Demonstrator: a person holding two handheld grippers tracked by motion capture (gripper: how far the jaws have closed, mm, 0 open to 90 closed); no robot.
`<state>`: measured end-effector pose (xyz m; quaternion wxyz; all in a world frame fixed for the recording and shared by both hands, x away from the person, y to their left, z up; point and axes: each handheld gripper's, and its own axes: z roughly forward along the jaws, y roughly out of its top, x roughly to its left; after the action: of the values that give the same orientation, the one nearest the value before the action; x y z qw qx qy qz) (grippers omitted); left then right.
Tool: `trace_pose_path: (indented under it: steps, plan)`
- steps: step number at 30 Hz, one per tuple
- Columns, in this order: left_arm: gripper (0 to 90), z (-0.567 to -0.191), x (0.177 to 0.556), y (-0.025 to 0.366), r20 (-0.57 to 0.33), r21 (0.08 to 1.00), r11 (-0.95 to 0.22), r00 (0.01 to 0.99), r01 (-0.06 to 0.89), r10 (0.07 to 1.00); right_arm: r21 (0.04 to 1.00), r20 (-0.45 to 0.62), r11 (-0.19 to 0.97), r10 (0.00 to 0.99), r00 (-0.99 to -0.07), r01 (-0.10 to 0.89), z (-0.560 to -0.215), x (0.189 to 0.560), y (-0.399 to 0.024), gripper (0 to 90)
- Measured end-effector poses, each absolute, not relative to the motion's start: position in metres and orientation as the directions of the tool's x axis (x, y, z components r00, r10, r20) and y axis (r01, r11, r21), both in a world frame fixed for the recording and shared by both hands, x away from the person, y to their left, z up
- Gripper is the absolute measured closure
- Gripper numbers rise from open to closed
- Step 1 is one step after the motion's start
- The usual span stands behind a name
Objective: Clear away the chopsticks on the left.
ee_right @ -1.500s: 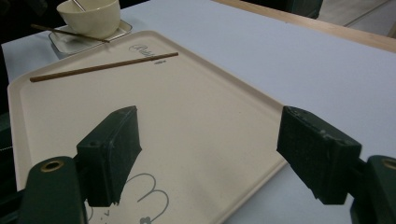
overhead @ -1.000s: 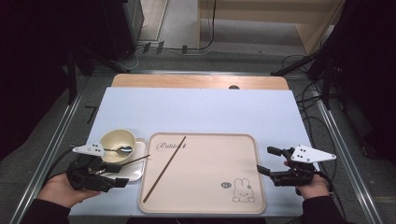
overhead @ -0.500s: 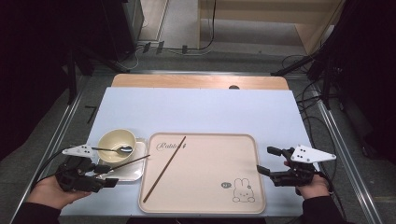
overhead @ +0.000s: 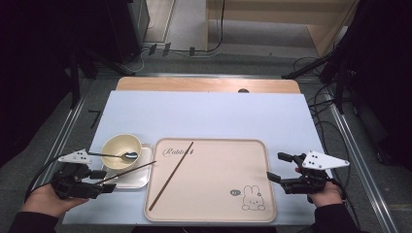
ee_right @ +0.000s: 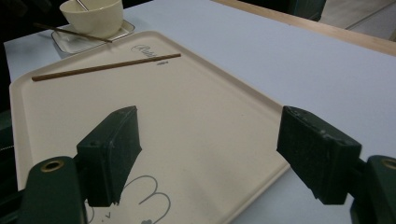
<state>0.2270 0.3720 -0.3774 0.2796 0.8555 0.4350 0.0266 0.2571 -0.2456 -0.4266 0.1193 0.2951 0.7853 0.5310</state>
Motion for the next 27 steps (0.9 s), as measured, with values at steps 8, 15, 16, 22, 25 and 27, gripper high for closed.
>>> trace_pose_path:
  steps: [8,15,16,22,25,27]
  plan:
    - [44.2,-0.387,0.234,0.382,-0.154,0.496,-0.471,0.607,0.730,0.779,0.903,0.122,0.269,0.585,-0.802,0.334,-0.427,0.258,-0.244,21.8]
    - [53.7,-0.401,0.243,0.385,-0.122,0.470,-0.498,0.612,0.729,0.781,0.904,0.119,0.270,0.586,-0.801,0.332,-0.427,0.257,-0.244,21.8]
    - [54.5,-0.402,0.244,0.385,-0.121,0.466,-0.500,0.612,0.730,0.782,0.904,0.120,0.270,0.586,-0.801,0.333,-0.427,0.257,-0.244,21.8]
    - [60.4,-0.409,0.248,0.381,-0.098,0.445,-0.534,0.631,0.719,0.769,0.902,0.122,0.271,0.587,-0.801,0.336,-0.427,0.258,-0.244,21.8]
    - [64.0,-0.412,0.249,0.377,-0.079,0.435,-0.557,0.646,0.708,0.759,0.902,0.122,0.272,0.586,-0.801,0.336,-0.427,0.258,-0.244,21.8]
    - [65.6,-0.414,0.250,0.375,-0.075,0.424,-0.569,0.653,0.705,0.754,0.902,0.123,0.270,0.587,-0.800,0.337,-0.427,0.258,-0.244,21.9]
